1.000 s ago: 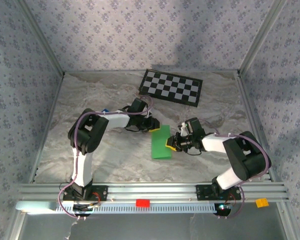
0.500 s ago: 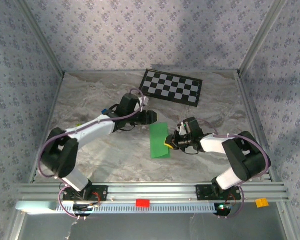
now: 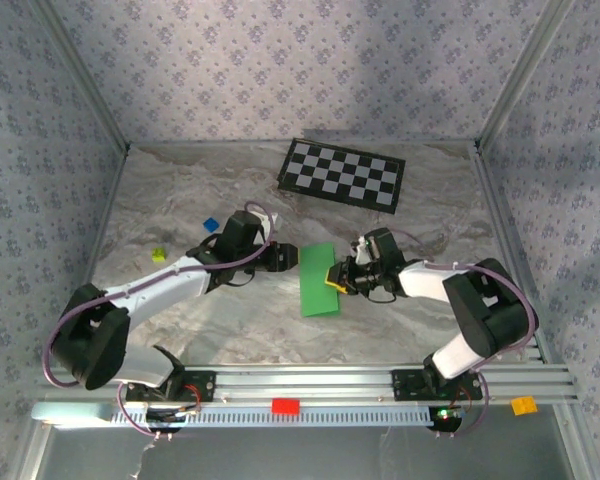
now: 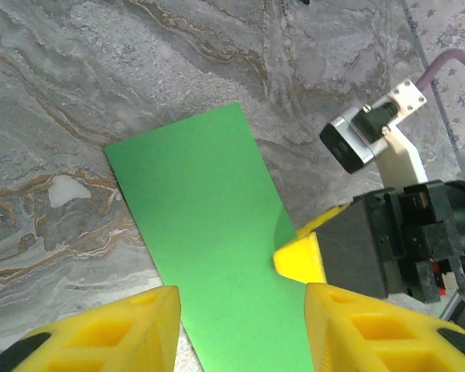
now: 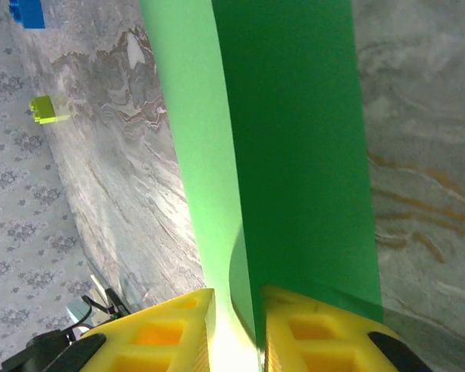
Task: Fold a paper plane with a square sheet of paper (pick it up from the middle)
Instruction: Fold the triangle a second time at the center of the table.
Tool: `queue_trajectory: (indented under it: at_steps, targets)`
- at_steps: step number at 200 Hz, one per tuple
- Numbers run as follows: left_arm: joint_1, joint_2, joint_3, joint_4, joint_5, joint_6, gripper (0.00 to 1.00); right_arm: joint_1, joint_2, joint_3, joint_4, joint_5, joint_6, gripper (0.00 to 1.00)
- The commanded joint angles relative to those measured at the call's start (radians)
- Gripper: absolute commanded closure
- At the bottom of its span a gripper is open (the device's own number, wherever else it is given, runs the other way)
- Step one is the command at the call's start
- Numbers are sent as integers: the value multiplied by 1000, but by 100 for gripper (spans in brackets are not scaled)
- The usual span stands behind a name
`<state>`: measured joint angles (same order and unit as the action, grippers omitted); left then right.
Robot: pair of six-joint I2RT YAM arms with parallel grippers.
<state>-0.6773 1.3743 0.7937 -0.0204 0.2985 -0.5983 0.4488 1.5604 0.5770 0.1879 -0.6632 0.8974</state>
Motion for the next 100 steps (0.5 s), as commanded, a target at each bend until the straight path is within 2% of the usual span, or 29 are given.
queue_trajectory:
  at_steps: [1, 36, 69, 100]
  targets:
    - [-10, -29, 14, 2, 9, 9, 54, -20, 41, 31, -71, -49, -93, 80]
    - [-12, -42, 9, 1, -8, 6, 54, -30, 61, 23, -45, -48, -74, 89]
    - [-16, -73, -7, 4, -26, 12, 54, -24, 22, -51, 107, 19, 62, 93]
    - [-18, -88, -21, 11, -38, 14, 52, -11, -8, -84, 144, 92, 153, 95]
